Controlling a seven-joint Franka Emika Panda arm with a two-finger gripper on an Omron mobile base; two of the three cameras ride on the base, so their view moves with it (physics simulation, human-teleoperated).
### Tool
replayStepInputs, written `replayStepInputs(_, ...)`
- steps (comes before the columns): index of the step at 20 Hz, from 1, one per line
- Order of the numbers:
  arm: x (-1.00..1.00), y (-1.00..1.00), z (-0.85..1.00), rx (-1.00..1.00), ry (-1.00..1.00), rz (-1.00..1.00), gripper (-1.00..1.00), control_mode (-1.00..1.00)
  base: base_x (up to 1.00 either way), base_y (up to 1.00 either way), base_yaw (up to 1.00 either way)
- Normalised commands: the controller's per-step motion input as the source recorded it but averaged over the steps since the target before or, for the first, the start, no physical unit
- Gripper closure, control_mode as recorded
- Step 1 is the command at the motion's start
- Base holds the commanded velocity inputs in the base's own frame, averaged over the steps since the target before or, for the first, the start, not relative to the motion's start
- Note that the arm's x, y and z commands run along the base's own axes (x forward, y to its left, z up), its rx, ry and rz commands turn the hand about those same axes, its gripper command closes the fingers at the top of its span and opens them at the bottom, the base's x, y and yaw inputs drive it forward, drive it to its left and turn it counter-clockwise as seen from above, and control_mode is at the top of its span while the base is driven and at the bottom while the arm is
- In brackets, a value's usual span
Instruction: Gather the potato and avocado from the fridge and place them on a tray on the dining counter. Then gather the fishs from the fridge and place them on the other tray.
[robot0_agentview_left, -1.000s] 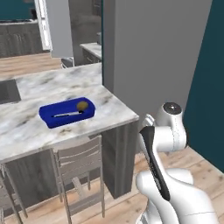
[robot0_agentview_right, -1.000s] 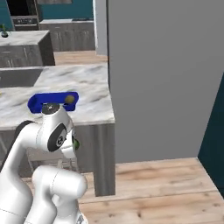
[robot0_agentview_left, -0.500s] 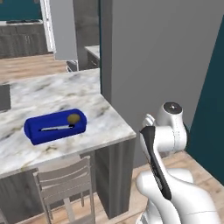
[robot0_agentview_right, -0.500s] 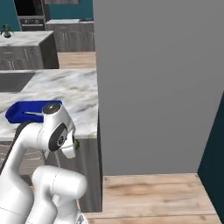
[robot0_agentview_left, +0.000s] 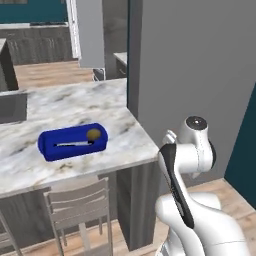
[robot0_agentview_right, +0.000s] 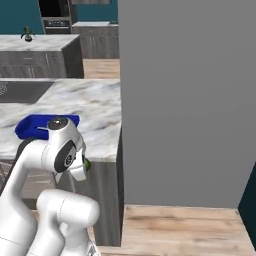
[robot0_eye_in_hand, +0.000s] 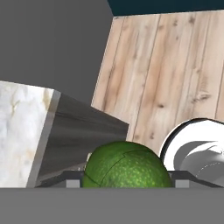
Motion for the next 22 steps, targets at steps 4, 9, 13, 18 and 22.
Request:
replayStepInputs(4,0.00,0.00,0.00,0.00,0.00,0.00,1.00,1.00,0.10,-0.38,0.30)
replayStepInputs(9,0.00,0.00,0.00,0.00,0.00,0.00,1.00,1.00,0.17,-0.31,0.30)
replayStepInputs(13,0.00,0.00,0.00,0.00,0.00,0.00,1.00,1.00,0.32,-0.24,0.27)
replayStepInputs(18,0.00,0.00,0.00,0.00,0.00,0.00,1.00,1.00,0.34,-0.28,0.26)
replayStepInputs(22,0.00,0.00,0.00,0.00,0.00,0.00,1.00,1.00,0.31,-0.31,0.25)
